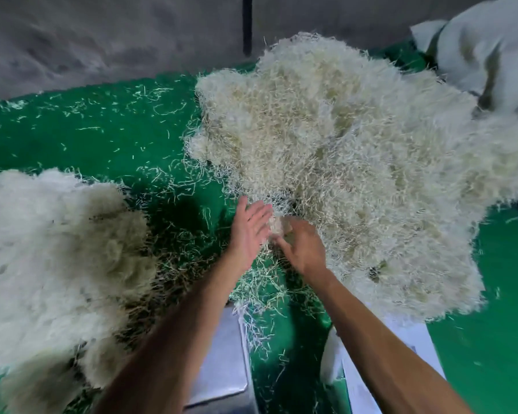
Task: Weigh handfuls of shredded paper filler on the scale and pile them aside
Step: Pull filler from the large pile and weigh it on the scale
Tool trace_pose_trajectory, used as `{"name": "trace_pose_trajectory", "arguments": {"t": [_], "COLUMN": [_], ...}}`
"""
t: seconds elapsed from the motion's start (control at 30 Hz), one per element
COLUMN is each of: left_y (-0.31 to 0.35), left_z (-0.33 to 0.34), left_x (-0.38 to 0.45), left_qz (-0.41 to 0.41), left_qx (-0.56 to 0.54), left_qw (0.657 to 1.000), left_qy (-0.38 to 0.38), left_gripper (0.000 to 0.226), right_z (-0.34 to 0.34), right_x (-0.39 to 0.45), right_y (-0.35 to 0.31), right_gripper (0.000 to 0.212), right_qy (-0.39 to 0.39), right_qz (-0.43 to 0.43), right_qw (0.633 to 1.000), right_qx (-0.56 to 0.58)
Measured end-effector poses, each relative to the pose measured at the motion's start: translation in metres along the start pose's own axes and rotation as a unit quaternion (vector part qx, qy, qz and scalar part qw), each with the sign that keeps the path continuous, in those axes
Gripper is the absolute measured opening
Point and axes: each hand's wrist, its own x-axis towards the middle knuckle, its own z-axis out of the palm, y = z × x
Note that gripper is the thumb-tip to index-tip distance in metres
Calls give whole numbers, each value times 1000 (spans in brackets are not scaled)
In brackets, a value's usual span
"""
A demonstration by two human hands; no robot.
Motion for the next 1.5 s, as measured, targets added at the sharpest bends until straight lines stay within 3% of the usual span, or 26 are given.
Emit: {"name": "trace_pose_trajectory", "arguments": {"t": [0.07,0.1,0.17,0.2,0.27,0.33,0.4,0.47,0.57,0.63,0.7,0.73,0.8,0.87,0.9,1.03,1.1,1.13,1.2,1.23,1.27,1.33,1.37,1.4,1.43,1.5], "left_y": [-3,-5,-13,-19,-27,-32,-35,-38,-40,-39,-36,-33,-21,-10,-5,9,23,32,52,59,63,65,66,66,68,69], "left_z": [12,15,9,5,-4,-4,1,-3,-24,-40,-54,-59,-67,-73,-73,-68,-70,-69,-57,-48,-41,-29,-26,-26,-25,-27], "left_x": [27,38,49,51,61,72,78,78,56,37,17,8,-4,-10,-12,-20,-25,-29,-45,-54,-62,-78,-87,-94,-102,-109], "left_qz": [2,12,122,177,198,128,79,66,57,44,29,15,-17,-6,-3,-41,-25,-29,-47,-52,-45,-12,-4,5,19,51], "left_qx": [70,158,331,363,412,413,379,360,394,402,390,357,171,5,-5,163,173,188,265,322,380,440,435,405,372,309], "left_qw": [997,984,920,896,870,893,917,921,906,903,905,916,968,997,999,975,976,976,962,945,924,897,900,914,928,948], "left_qy": [40,81,171,185,184,123,92,134,147,147,165,184,181,77,52,147,130,109,56,25,-4,-28,-19,0,27,51], "left_gripper": [69,60,45,42,48,53,41,20,37,41,38,37,41,56,55,14,13,14,12,9,11,22,24,22,20,15], "right_z": [7,12,25,31,40,43,41,38,28,23,28,30,37,41,42,18,-2,-10,-22,-26,-31,-41,-45,-52,-58,-60], "right_x": [13,17,22,23,27,34,40,48,78,100,111,108,91,62,47,1,0,1,8,14,23,45,54,61,68,78], "right_y": [13,17,18,13,-5,-23,-30,-30,-29,-37,-48,-55,-70,-79,-80,-64,-56,-56,-65,-72,-79,-90,-93,-96,-99,-107], "right_gripper": [62,60,51,46,45,39,37,44,32,28,54,56,31,14,15,25,46,64,88,87,78,48,43,44,48,52], "right_qy": [-37,-50,-17,23,58,-15,-42,22,77,38,-33,-76,-136,-148,-142,-88,-62,-88,-194,-232,-245,-209,-172,-144,-128,-104], "right_qz": [24,48,99,118,153,169,165,155,95,26,-30,-37,-6,1,-7,41,91,108,131,147,173,266,319,355,368,352], "right_qw": [999,997,992,987,964,916,880,898,968,987,992,992,986,975,967,908,923,922,882,845,793,640,573,530,520,574], "right_qx": [6,24,73,104,209,363,444,410,220,152,115,97,99,164,209,407,369,361,409,459,530,690,735,757,760,732]}}
